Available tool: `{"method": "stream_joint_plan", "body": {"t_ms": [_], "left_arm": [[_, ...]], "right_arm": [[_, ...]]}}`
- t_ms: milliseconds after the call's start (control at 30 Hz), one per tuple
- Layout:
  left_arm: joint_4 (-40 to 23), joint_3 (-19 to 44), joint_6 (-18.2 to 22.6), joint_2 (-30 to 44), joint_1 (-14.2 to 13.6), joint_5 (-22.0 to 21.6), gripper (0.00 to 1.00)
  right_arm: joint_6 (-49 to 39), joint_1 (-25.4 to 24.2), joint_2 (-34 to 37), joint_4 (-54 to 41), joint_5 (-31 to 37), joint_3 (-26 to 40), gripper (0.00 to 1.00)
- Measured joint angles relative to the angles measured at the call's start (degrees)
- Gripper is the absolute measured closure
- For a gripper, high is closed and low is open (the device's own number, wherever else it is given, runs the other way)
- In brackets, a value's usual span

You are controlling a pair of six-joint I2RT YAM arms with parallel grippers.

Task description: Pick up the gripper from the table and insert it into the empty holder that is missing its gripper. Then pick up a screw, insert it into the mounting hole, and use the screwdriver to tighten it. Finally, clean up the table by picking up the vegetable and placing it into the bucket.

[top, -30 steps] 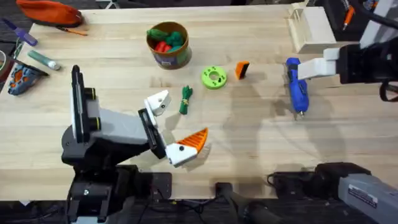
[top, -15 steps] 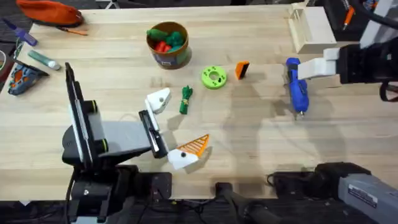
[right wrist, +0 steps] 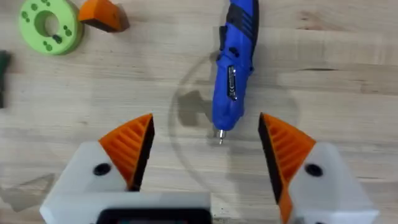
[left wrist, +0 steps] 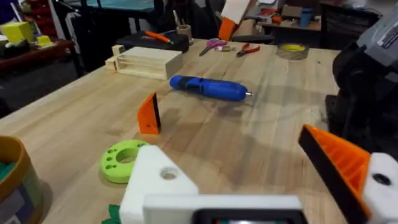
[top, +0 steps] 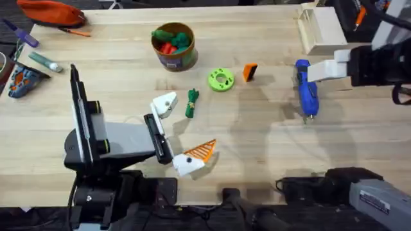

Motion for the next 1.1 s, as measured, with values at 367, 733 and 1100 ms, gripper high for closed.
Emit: {"method": "stream_joint_plan", "body": {"t_ms": [367, 733, 1100], "left_arm": [[0.02, 0.0, -6.15, 0.02, 0.0, -0.02, 0.015], [0.0, 0.0, -6.57, 0.0, 0.0, -0.02, 0.015], [0.0, 0.0, -6.59, 0.0, 0.0, -0.02, 0.015]], "right_arm": [[0.0, 0.0, 0.0, 0.0, 0.0, 0.0, 0.056], [0.0, 0.0, 0.01, 0.0, 0.01, 0.0, 0.057], [0.0, 0.0, 0.0, 0.0, 0.01, 0.0, 0.056]]}}
